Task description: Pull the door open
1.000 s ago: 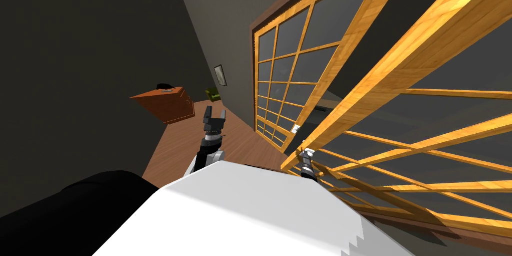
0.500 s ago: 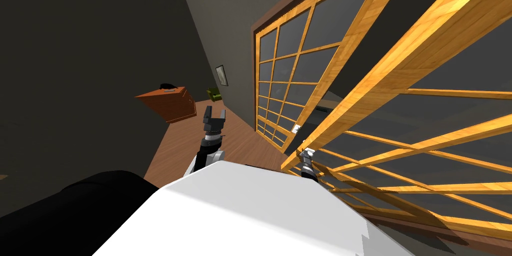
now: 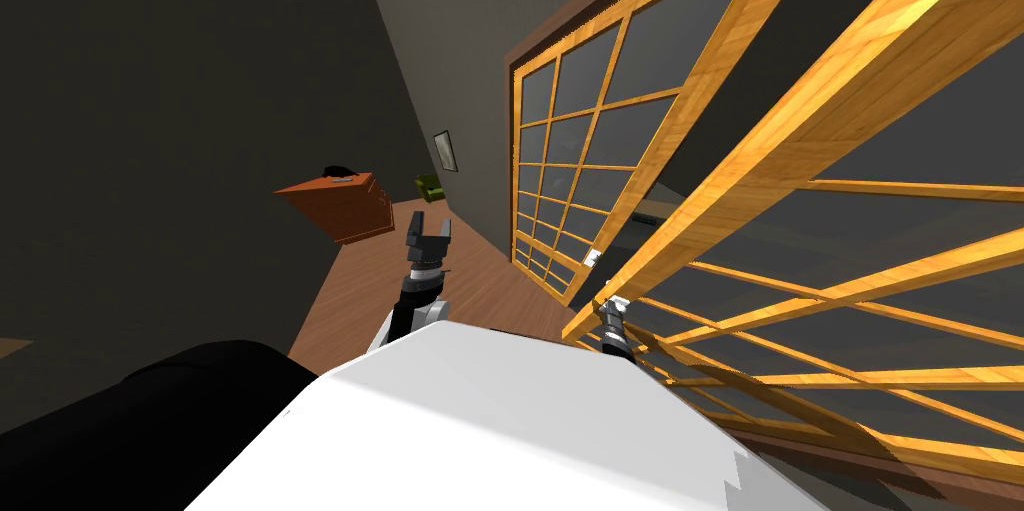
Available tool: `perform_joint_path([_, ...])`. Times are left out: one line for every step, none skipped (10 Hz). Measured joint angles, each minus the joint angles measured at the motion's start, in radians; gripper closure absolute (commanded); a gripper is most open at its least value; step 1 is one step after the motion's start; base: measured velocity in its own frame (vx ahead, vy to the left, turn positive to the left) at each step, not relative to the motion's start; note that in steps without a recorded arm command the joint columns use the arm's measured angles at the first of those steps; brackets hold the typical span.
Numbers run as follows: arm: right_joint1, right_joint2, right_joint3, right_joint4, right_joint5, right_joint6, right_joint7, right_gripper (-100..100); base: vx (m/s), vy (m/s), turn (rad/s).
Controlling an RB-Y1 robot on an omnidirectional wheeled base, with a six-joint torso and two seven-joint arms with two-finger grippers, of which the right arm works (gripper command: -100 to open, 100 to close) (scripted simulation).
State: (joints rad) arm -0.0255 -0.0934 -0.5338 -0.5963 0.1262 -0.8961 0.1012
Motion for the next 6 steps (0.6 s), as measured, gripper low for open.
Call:
perform_joint_path([0.012,0.006,0.002,-0.024,0.002,0.015,-0.002,100,-0.006,0.006,0.021])
perform_joint_path([0.020,0.008,0.005,-0.045,0.003,0.030,-0.007,100,-0.025,-0.015,0.076])
perform_joint_path([0.035,0.016,0.013,-0.080,-0.005,0.047,-0.025,100,-0.058,-0.029,0.132])
perform_joint_path([0.040,0.014,0.022,-0.088,-0.021,0.048,-0.052,100,-0.065,-0.029,0.081])
perform_joint_path([0.031,0.006,0.027,-0.072,-0.029,0.041,-0.073,100,-0.068,-0.022,0.100])
perform_joint_path([0.030,0.002,0.035,-0.073,-0.041,0.039,-0.100,100,-0.086,-0.028,0.136])
